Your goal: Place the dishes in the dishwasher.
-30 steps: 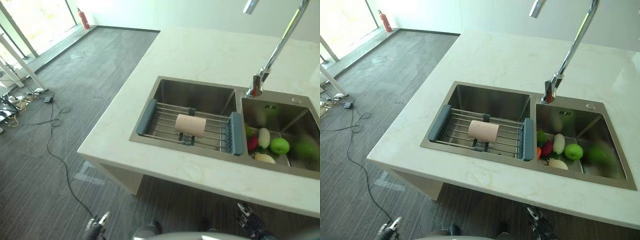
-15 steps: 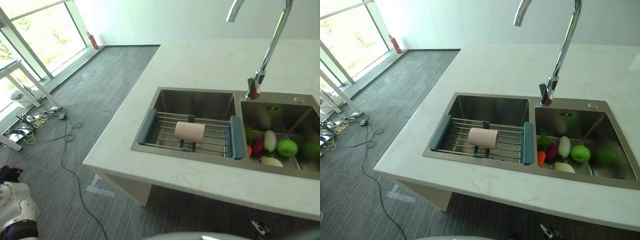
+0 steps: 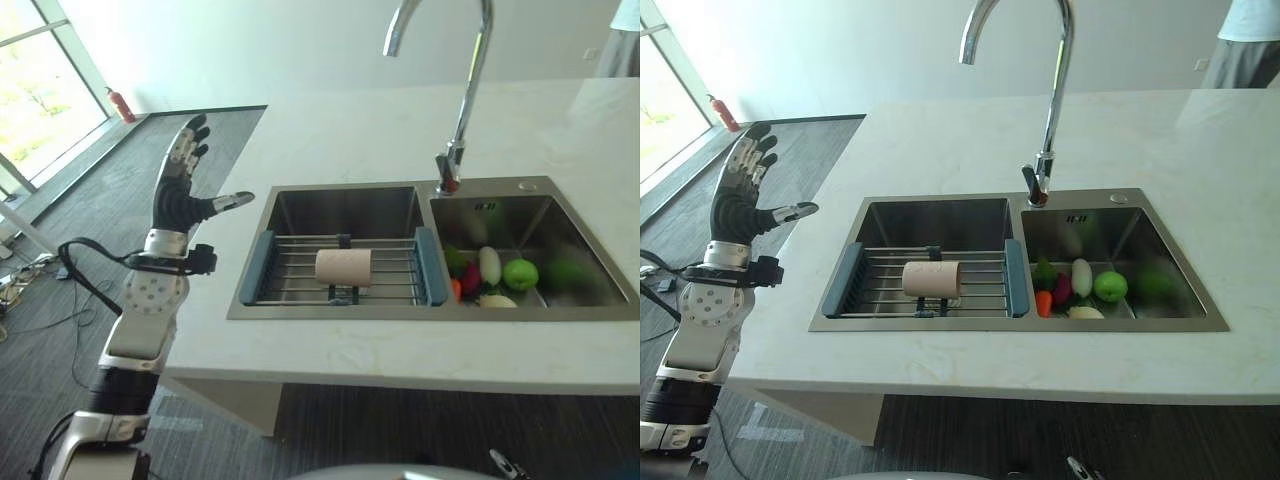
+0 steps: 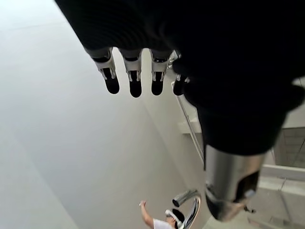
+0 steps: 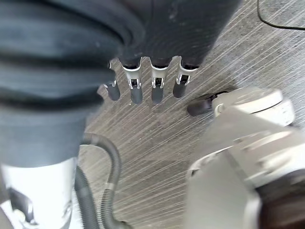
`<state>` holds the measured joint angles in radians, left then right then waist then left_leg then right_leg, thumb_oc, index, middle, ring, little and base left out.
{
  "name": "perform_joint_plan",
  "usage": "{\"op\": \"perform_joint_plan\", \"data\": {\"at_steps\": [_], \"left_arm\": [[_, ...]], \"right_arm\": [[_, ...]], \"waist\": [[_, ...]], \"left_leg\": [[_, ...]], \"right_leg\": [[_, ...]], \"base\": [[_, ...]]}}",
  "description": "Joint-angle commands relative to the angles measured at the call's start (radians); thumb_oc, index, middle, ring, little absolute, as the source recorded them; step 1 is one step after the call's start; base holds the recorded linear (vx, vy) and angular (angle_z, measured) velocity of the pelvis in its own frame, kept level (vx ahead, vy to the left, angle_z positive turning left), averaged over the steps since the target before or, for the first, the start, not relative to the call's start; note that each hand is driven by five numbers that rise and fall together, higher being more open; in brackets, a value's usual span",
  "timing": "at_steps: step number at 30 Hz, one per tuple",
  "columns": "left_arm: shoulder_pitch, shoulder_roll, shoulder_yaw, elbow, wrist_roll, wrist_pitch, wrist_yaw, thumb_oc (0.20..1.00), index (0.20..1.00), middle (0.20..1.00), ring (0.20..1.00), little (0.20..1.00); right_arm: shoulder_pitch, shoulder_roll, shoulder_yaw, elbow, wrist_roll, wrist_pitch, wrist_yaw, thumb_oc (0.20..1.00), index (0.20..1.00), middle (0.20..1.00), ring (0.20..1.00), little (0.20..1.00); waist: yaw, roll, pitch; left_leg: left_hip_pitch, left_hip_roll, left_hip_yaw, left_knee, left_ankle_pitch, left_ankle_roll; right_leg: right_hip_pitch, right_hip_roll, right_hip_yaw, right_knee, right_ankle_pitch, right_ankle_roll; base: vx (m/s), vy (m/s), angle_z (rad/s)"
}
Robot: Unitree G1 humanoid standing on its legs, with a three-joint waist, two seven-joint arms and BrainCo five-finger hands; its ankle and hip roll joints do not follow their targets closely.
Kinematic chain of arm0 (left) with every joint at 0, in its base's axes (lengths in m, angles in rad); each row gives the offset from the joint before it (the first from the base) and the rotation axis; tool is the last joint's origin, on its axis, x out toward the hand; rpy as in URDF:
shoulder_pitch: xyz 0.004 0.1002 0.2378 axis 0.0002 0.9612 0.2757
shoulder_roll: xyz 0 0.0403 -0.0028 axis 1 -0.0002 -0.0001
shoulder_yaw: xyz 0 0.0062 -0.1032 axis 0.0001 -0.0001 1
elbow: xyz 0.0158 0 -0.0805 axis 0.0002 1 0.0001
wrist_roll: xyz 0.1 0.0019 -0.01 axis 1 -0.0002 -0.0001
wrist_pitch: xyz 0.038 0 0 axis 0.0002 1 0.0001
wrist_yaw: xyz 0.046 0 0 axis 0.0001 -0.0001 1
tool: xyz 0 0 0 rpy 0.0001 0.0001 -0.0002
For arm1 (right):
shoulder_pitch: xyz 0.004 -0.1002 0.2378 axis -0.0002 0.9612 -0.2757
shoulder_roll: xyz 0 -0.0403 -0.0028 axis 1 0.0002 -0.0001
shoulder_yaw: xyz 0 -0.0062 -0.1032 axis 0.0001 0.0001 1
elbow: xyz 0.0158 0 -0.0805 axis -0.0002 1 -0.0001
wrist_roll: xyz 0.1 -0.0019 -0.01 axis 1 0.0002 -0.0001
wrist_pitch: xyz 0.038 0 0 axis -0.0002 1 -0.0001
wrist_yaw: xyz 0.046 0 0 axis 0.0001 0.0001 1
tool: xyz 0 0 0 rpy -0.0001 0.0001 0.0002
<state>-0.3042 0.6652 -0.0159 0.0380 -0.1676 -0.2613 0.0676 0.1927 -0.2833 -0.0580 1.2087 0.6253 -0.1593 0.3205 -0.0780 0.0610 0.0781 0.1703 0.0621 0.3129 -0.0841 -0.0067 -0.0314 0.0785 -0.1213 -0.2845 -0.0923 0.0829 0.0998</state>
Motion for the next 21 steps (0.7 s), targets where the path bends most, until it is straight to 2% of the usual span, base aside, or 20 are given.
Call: {"op": "perform_joint_plan", "data": {"at_steps": [1, 3, 5, 9, 13, 21], "left_arm": [[-0.1, 0.08, 0.007, 0.067, 0.06, 0.016, -0.032, 1.0, 1.0, 1.0, 1.0, 1.0], [-0.157, 0.106, -0.044, 0.12, 0.108, 0.024, -0.053, 1.0, 1.0, 1.0, 1.0, 1.0], [-0.202, 0.157, -0.098, 0.161, 0.212, 0.011, -0.058, 1.0, 1.0, 1.0, 1.0, 1.0], [-0.278, 0.225, -0.176, 0.21, 0.259, 0.06, -0.124, 1.0, 1.0, 1.0, 1.0, 1.0], [-0.323, 0.245, -0.232, 0.242, 0.287, 0.088, -0.161, 1.0, 1.0, 1.0, 1.0, 1.0], [-0.387, 0.265, -0.321, 0.302, 0.325, 0.075, -0.219, 1.0, 1.0, 1.0, 1.0, 1.0]], "right_arm": [[-0.052, 0.018, 0.027, 0.023, -0.029, 0.005, 0.022, 1.0, 1.0, 1.0, 1.0, 1.0], [-0.046, 0.012, 0.037, 0.024, -0.039, 0.012, 0.022, 1.0, 1.0, 1.0, 1.0, 1.0], [-0.039, 0.0, 0.038, 0.029, -0.053, 0.016, 0.025, 1.0, 1.0, 1.0, 1.0, 1.0], [-0.035, -0.031, 0.025, 0.028, -0.072, 0.023, 0.046, 1.0, 1.0, 1.0, 1.0, 1.0], [-0.051, -0.054, 0.021, 0.017, -0.064, 0.03, 0.055, 1.0, 1.0, 1.0, 1.0, 1.0], [-0.068, -0.094, 0.014, -0.006, -0.052, 0.029, 0.064, 1.0, 1.0, 1.0, 1.0, 1.0]], "waist": [[-0.019, -0.018, 0.01], [-0.04, -0.013, 0.017], [-0.061, -0.003, 0.027], [-0.088, 0.017, 0.047], [-0.104, 0.036, 0.069], [-0.126, 0.071, 0.105]], "left_leg": [[-0.029, 0.012, -0.101, 0.047, -0.078, -0.011], [-0.027, 0.012, -0.084, 0.046, -0.078, -0.01], [-0.027, 0.013, -0.069, 0.045, -0.076, -0.012], [-0.038, 0.007, -0.056, 0.043, -0.072, -0.013], [-0.058, -0.003, -0.061, 0.047, -0.072, -0.012], [-0.093, -0.018, -0.06, 0.069, -0.072, -0.012]], "right_leg": [[-0.01, -0.049, 0.075, 0.091, -0.11, 0.09], [-0.017, -0.051, 0.085, 0.089, -0.101, 0.096], [-0.027, -0.056, 0.094, 0.088, -0.093, 0.103], [-0.055, -0.063, 0.116, 0.088, -0.079, 0.113], [-0.081, -0.068, 0.145, 0.095, -0.074, 0.117], [-0.12, -0.084, 0.174, 0.112, -0.07, 0.124]], "base": [[0.05, -0.031, -0.12], [0.05, -0.024, -0.16], [0.04, -0.004, -0.26], [0.01, 0.021, -0.19], [-0.01, 0.049, -0.08], [0.0, 0.052, -0.05]]}}
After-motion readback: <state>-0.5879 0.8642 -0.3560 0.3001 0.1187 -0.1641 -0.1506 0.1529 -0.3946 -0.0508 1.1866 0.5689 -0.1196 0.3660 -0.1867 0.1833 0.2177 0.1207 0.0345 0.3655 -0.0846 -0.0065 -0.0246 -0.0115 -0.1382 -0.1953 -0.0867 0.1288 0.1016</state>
